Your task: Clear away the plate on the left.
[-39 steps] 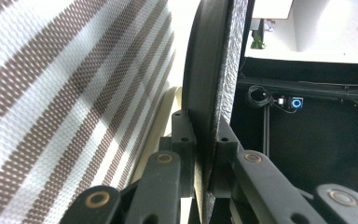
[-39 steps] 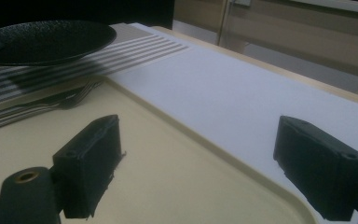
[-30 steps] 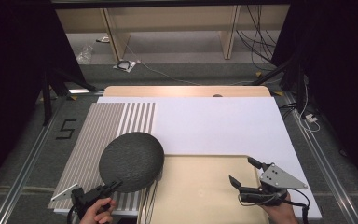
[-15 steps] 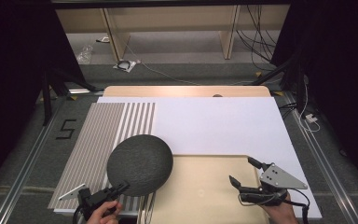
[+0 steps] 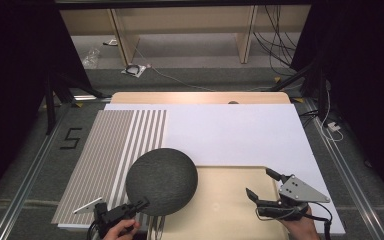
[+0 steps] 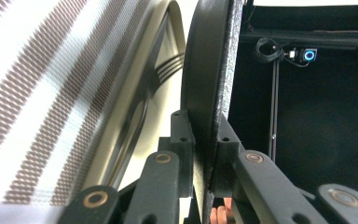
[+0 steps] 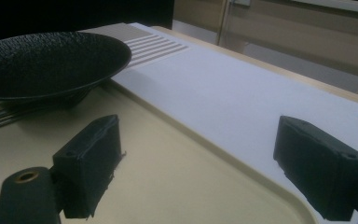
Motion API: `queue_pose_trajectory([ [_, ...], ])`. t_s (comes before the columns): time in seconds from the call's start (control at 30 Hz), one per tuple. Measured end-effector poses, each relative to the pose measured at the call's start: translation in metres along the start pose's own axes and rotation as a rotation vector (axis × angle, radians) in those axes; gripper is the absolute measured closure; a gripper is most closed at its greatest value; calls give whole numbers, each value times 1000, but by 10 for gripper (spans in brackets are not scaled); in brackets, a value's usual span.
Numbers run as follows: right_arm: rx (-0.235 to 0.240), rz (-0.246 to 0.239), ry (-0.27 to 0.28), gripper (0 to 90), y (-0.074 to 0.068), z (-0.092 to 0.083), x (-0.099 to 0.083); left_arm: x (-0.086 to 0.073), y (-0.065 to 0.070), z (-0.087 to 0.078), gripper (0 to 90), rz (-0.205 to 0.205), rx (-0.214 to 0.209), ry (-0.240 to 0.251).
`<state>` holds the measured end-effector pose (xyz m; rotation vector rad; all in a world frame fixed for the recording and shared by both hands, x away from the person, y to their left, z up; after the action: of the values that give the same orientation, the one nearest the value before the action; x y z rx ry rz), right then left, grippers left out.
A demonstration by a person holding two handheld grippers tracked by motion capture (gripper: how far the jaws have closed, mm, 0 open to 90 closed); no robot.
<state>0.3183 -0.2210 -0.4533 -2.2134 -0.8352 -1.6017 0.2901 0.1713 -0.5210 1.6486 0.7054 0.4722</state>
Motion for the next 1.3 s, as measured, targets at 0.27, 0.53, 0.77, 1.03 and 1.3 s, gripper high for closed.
queue_pose_trajectory([
  [0.27, -1, 0, 3, 160, 0, 0, 0, -12, 2, 11, 824, 13, 6, -46],
  [0.53, -1, 1, 3, 160, 0, 0, 0, -22, 2, 23, 824, 36, 22, -93],
  [0.77, -1, 0, 5, 160, 0, 0, 0, -32, 3, 33, 824, 47, 33, -136],
  [1.03, 0, -1, 4, 160, 0, -1, 0, -40, 2, 43, 822, 59, 50, -173],
  [1.3, 0, 2, 2, 160, 0, -1, 0, -45, 1, 49, 820, 69, 66, -200],
])
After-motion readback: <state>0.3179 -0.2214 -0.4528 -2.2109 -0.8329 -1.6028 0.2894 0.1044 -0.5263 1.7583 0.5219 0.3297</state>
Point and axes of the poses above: each handheld gripper's, and its own axes: z roughly forward along the jaws, x roughly out of its top, y roughly to its right, the point moved 6 cm from there along z, roughly forward along the jaws, and after that the axes turned 3 degrees about -x, right-handed, at the moved point
